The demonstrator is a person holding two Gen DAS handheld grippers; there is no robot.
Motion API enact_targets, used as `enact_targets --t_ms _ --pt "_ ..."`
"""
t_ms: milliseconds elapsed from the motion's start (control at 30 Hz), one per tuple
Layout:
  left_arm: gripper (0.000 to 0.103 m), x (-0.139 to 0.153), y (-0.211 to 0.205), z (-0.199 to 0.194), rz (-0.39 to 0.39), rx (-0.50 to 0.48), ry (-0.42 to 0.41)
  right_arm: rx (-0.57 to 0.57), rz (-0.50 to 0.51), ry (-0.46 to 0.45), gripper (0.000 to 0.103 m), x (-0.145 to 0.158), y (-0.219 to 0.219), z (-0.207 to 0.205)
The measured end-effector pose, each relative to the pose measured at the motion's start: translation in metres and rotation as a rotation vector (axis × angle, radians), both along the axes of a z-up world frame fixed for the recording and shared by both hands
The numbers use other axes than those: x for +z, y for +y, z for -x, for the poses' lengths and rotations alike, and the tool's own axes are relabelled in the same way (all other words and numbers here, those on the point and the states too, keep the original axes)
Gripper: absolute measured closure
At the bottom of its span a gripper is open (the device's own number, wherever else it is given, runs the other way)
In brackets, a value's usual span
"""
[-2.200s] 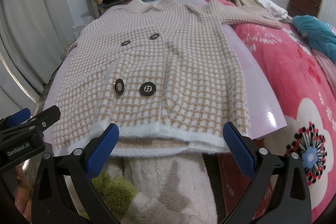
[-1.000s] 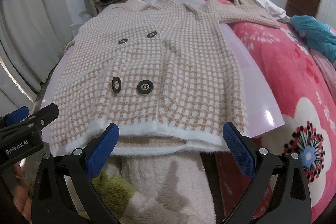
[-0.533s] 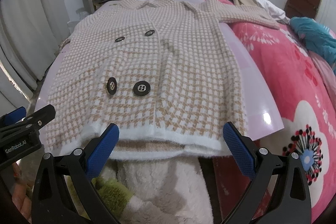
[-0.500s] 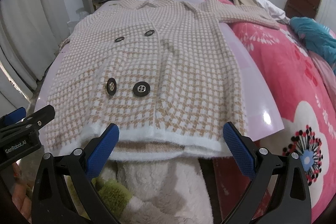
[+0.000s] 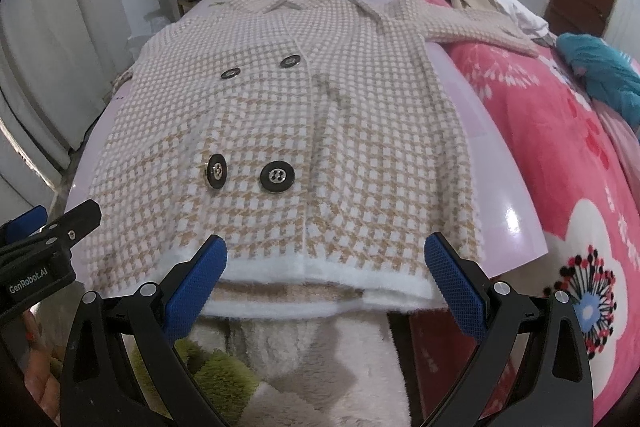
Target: Fold large clothes
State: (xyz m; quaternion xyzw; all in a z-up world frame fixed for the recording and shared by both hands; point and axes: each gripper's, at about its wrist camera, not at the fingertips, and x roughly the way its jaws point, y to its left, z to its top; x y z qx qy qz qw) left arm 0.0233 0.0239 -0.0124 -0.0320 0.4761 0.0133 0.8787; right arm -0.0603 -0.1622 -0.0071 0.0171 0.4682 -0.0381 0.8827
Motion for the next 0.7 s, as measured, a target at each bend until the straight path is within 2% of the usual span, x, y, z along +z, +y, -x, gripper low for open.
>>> enact_targets --t_ms 700 --pt "0.006 0.0079 0.0014 0.0037 -0.002 0.002 -0.017 -0.002 0.014 -0.024 0.008 0.0086 0.002 0.0063"
